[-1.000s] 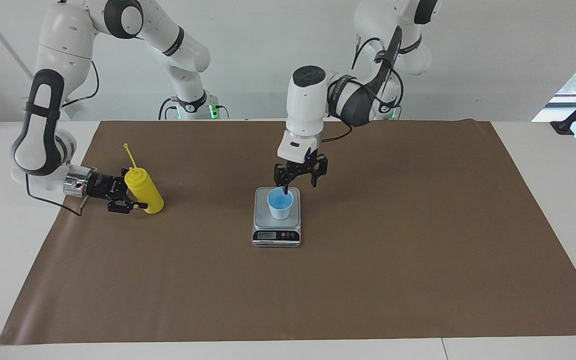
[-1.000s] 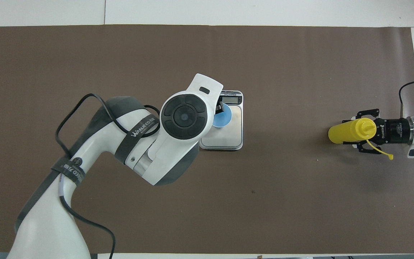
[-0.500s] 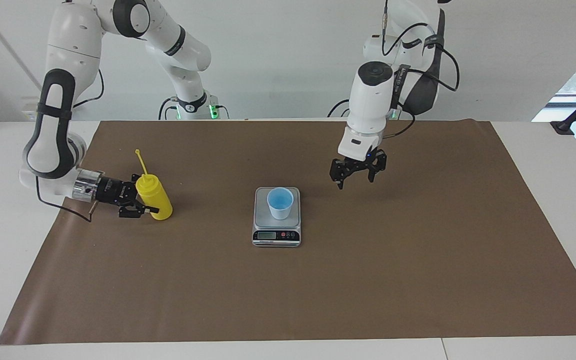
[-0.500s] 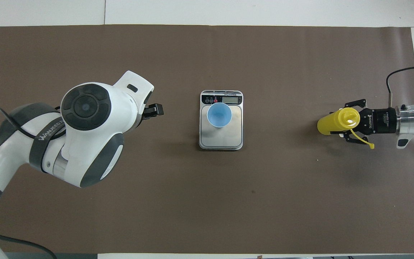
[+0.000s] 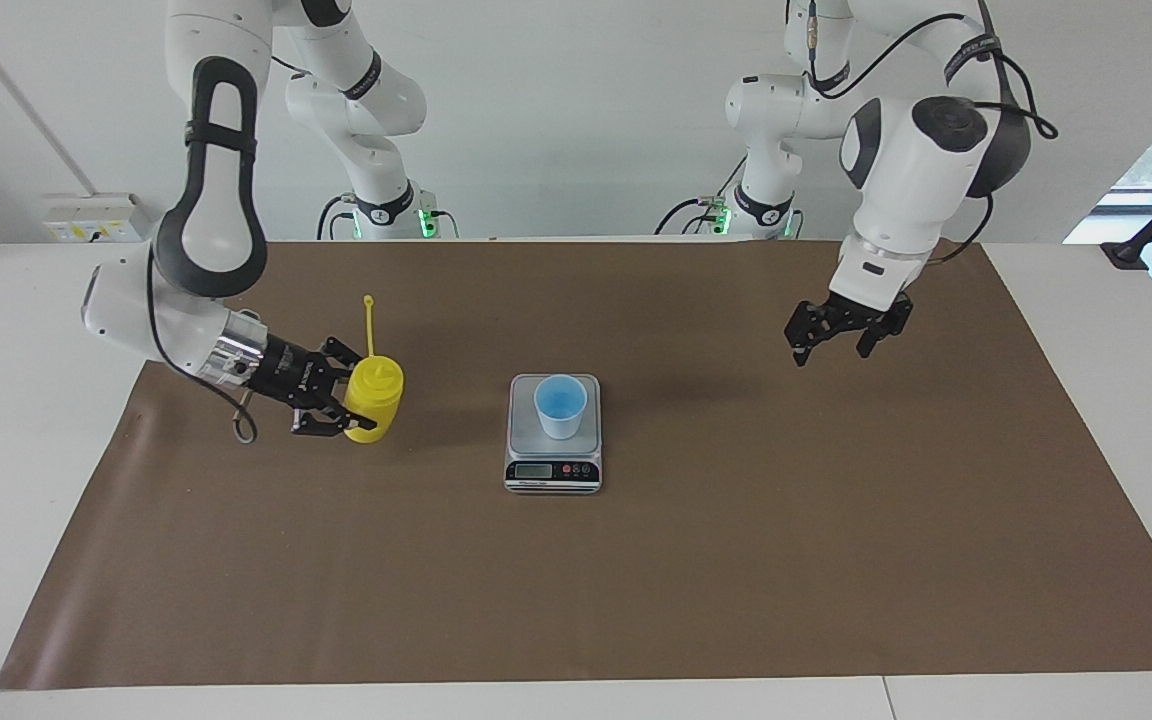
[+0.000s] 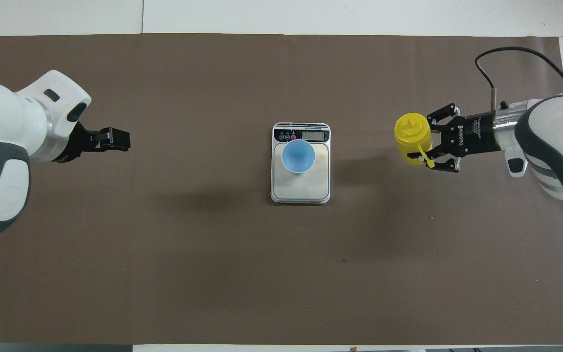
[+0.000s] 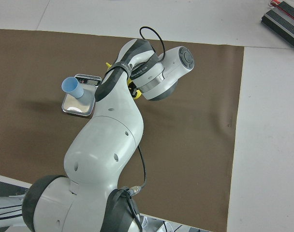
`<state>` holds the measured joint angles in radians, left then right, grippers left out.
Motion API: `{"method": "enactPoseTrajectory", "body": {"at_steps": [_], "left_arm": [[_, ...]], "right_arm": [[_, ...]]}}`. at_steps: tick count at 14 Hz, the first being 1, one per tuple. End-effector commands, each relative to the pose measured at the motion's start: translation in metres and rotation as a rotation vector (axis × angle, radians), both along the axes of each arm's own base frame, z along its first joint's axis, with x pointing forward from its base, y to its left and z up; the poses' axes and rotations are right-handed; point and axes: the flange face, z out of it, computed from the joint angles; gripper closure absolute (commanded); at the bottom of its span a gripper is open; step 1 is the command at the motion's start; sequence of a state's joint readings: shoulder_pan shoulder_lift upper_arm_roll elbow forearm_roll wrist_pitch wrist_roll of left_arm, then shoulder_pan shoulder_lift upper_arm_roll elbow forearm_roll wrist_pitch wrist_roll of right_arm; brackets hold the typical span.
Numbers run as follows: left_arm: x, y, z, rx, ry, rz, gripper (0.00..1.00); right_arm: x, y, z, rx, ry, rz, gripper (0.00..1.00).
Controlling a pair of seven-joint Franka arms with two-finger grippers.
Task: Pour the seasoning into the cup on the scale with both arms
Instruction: 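Release the cup on the scale while the right gripper lifts the bottle, then move the yellow bottle over the cup with the right gripper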
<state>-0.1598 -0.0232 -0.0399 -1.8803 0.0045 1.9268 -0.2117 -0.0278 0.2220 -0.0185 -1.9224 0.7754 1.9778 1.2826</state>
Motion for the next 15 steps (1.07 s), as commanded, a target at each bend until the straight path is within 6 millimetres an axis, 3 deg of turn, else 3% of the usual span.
{"method": "enactPoseTrajectory", "body": {"at_steps": [1,4,6,11,12,13,15], "left_arm": [[-0.001,0.028,0.039,-0.003,0.047,-0.073,0.0],[0.0,0.05,0.072,-0.002,0.047,-0.1,0.0],[0.0,0.058,0.083,-0.001,0.057,-0.097,0.0],[-0.007,0.077,0.084,-0.001,0.101,-0.129,0.0],[-0.008,0.078,0.085,0.0,0.104,-0.127,0.0],[-0.011,0.077,0.086,0.001,0.101,-0.126,0.0],[-0.012,0.077,0.084,0.001,0.102,-0.124,0.0]], "right_arm": [[0.001,0.043,0.018,-0.155,0.006,0.041,1.0],[0.004,0.089,0.026,-0.335,-0.001,0.066,1.0],[0.004,0.112,0.031,-0.432,-0.039,0.119,1.0],[0.007,0.179,0.051,-0.709,-0.136,0.243,1.0],[0.011,0.184,0.053,-0.732,-0.129,0.25,1.0],[0.023,0.188,0.056,-0.764,-0.105,0.255,1.0],[0.043,0.222,0.056,-0.884,-0.053,0.268,1.0]]}}
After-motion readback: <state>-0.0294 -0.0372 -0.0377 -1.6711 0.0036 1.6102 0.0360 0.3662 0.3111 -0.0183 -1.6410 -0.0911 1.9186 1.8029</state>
